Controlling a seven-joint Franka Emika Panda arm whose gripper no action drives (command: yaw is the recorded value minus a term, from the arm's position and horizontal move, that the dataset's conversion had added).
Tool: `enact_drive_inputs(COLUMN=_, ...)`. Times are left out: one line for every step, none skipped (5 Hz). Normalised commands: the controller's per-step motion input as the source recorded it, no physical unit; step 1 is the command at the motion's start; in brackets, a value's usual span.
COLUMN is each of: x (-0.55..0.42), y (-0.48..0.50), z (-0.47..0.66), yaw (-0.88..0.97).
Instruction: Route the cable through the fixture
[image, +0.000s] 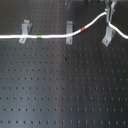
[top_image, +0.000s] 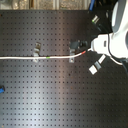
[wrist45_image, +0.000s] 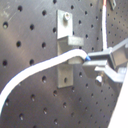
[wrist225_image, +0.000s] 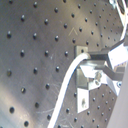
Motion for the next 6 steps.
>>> enact_drive_inputs(x=0.016, y=-0.001, z=0.11, yaw=0.84)
enact_drive_inputs(x=-0.005, y=-0.033, z=0.17, yaw=0.52)
enact_drive_inputs(x=-0.295, y=0.091, z=0.26, yaw=0.00)
enact_drive_inputs(x=-0.262, y=0.092, z=0.12, yaw=-0.33)
enact_drive_inputs(x=-0.246, y=0.074, z=0.13, yaw=-0.61)
enact_drive_inputs(x=0.063, y=0.168, z=0.00, yaw=-0.15)
